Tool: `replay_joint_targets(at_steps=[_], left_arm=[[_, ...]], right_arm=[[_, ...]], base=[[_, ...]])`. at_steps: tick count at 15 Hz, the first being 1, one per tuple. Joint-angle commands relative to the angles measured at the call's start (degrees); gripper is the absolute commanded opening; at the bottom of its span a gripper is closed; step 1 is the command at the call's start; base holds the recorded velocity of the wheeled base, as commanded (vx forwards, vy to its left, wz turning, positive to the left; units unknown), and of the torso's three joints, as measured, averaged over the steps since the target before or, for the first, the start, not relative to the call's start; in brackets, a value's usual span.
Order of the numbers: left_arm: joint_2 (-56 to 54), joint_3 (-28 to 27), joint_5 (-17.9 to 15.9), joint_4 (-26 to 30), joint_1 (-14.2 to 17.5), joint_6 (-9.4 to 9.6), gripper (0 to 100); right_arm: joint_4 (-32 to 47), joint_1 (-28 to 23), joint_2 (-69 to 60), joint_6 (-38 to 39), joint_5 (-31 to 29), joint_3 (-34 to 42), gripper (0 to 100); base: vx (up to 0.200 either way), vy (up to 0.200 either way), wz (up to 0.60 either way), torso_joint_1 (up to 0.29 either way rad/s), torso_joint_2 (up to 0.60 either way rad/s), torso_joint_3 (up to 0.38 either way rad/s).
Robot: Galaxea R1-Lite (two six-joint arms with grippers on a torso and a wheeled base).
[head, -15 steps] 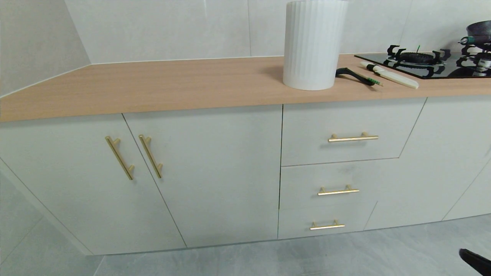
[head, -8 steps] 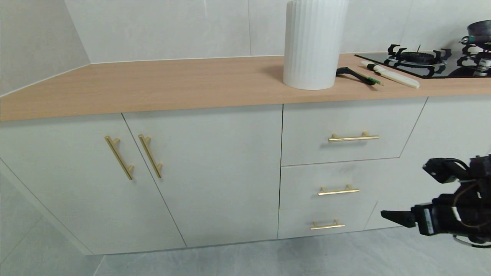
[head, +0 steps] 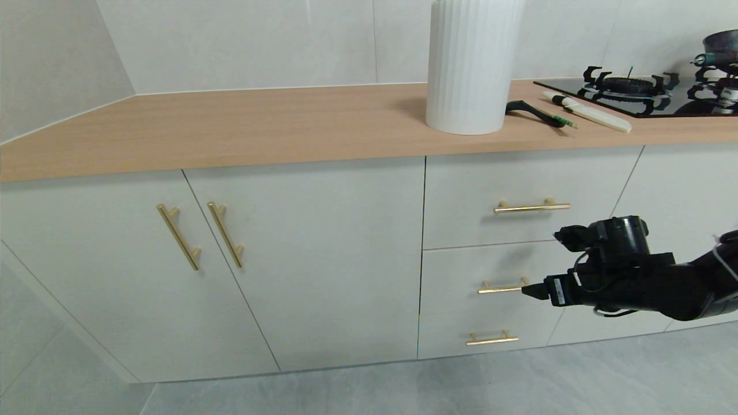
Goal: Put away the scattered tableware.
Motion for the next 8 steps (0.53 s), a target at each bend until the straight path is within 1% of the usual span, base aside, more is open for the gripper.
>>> replay_joint_targets(at_steps=[1,2,5,8], left_arm=[[0.09,0.01,0.03,-0.01,0.04,-0.03,100],[0.09,0.01,0.03,-0.01,0.04,-0.03,100],[0.09,0.01,0.03,0.07,0.04,-0.03,100],[0.09,0.01,-0.05,0.07,0.04,-0.03,100]], right_arm=[[-4.56,-0.06,7.98,-0.04,-1.94,-2.13,100],[-7.46,-0.06,9.04,-0.04,-2.03,-1.95,100],[-14.93,0.56,13.34,0.05,-7.74,-1.86,100],[-21.34,1.61,16.86,0.05,-10.29,-2.13,100]], base=[[0.0,0.0,0.0,0.0,0.0,0.0],[0.0,0.0,0.0,0.0,0.0,0.0],[0.0,0.0,0.0,0.0,0.0,0.0],[0.0,0.0,0.0,0.0,0.0,0.0]])
